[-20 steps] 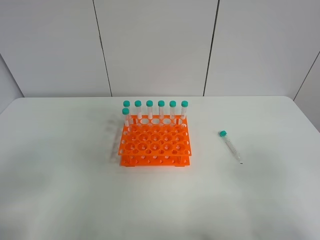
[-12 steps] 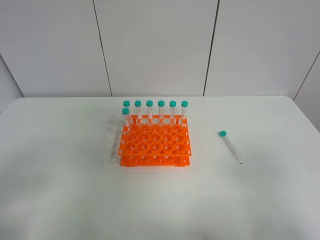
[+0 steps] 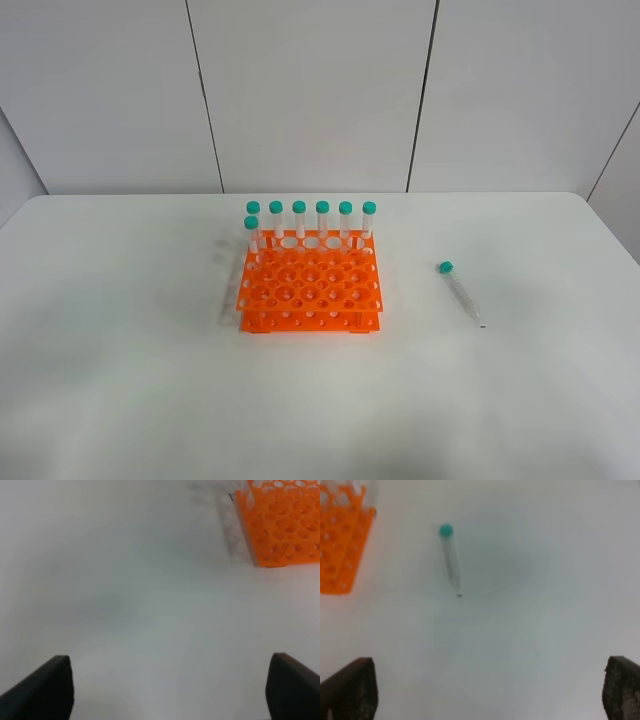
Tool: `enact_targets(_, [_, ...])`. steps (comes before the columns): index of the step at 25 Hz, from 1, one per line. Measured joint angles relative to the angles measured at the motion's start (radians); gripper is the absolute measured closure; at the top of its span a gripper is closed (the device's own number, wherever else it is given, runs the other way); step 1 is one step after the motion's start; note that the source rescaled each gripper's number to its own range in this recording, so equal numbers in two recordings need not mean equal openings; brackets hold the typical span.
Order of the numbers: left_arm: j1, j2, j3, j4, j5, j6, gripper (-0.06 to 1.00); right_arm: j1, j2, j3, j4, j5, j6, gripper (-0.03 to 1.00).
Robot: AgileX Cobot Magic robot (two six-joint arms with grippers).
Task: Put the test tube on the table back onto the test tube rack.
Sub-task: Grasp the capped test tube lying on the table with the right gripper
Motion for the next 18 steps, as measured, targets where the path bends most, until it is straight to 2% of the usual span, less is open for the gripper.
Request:
enact_targets(10, [0.000, 0.000, 0.000, 0.000, 0.000, 0.000, -0.06, 0.000, 0.792, -0.295, -0.006, -0.007, -0.004, -0.03])
enact_targets(18, [0.000, 0.000, 0.000, 0.000, 0.000, 0.000, -0.06, 0.005, 1.224, -0.549, 0.002, -0.034, -0.041, -0.03])
